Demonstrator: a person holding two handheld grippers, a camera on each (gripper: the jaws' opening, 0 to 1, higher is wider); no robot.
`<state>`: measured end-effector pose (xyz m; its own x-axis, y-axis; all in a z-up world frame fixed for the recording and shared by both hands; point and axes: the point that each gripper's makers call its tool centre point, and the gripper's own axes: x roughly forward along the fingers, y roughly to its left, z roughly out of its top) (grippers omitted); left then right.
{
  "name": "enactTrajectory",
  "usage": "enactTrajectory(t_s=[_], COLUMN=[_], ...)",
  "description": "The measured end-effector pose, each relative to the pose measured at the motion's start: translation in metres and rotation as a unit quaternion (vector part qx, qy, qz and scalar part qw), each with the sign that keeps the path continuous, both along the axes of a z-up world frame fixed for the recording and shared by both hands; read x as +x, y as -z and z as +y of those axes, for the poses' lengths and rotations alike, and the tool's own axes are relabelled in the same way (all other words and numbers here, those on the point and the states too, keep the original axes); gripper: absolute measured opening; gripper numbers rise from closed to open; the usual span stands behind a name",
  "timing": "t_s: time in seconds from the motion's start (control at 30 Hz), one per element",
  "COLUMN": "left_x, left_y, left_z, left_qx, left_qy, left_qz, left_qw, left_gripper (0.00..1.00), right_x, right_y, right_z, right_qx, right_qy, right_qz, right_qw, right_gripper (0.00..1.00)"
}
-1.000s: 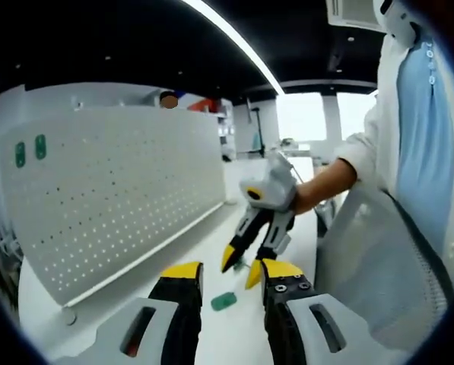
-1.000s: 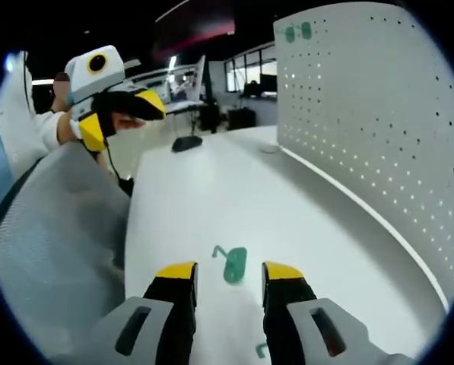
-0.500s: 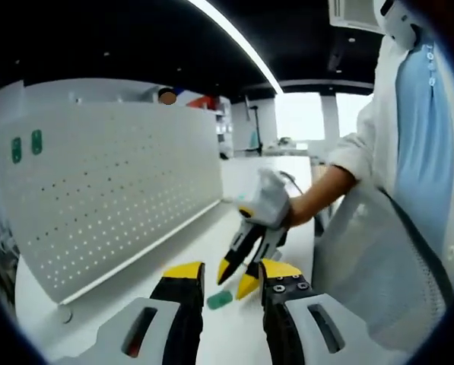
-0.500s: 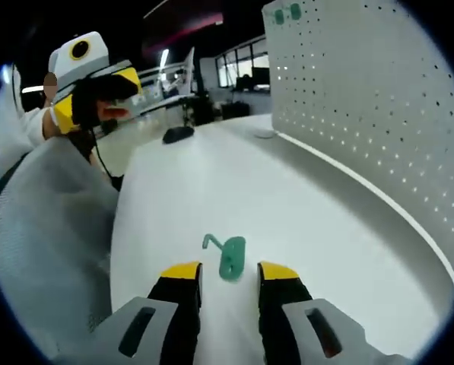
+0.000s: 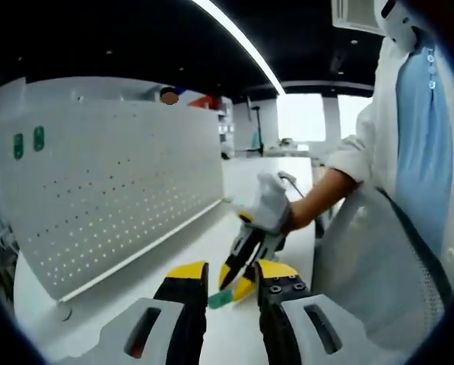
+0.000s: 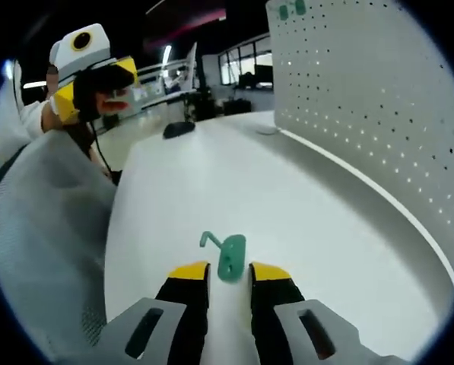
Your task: Insert the hook assembly into the mounting plate slot until the hook locks in place.
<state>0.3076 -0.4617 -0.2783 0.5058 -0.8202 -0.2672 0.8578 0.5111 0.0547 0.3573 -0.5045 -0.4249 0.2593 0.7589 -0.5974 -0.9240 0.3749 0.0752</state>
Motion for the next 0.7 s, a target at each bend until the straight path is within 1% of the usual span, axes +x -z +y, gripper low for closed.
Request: enactTrajectory(t_s=[0.1,0.3,0.4,0.47,0.57,0.7], left_x=[-0.0007,-0.0008,-0.0009,-0.0008,-0.0009,-0.0010], left_y=[0.0008,0.0028,0.0049,0.0052,0.0053,0.0047], left_z=[0.0000,-0.0008,-0.0016,-0.0025,-0.0043,-0.0057], left_qx=[0.001,0.003,0.006,0.006,0.007,0.009], left_qy=[0.002,0.004,0.005,0.006,0.006,0.006], left_qz=[-0.001,0.003,0.007,0.009,0.010,0.009], left_qw=[1.0000,1.0000,0.9999,0.9999,0.9999,0.9999], left_gripper=[0.24,0.24,0.24,0.24,0.23,0.23], right_x=[-0.0002,0.0023,0.0025,0.0020,0.0031,0.0040], right_y=[0.0039,0.0020,0.0012,-0.0006,-0.0018,-0.0041], right_z=[0.0007,-0.0006,-0.0010,-0.0007,-0.0012,-0.0015], right_qx=[-0.005,-0.003,-0.003,-0.006,-0.006,-0.008], right_qy=[-0.004,-0.002,-0.002,-0.010,-0.013,-0.022], right_qz=[0.001,-0.007,-0.009,-0.023,-0.028,-0.043], right_qw=[1.0000,1.0000,0.9999,0.9997,0.9995,0.9988], right_gripper=[0.18,0.11,0.10,0.09,0.07,0.05])
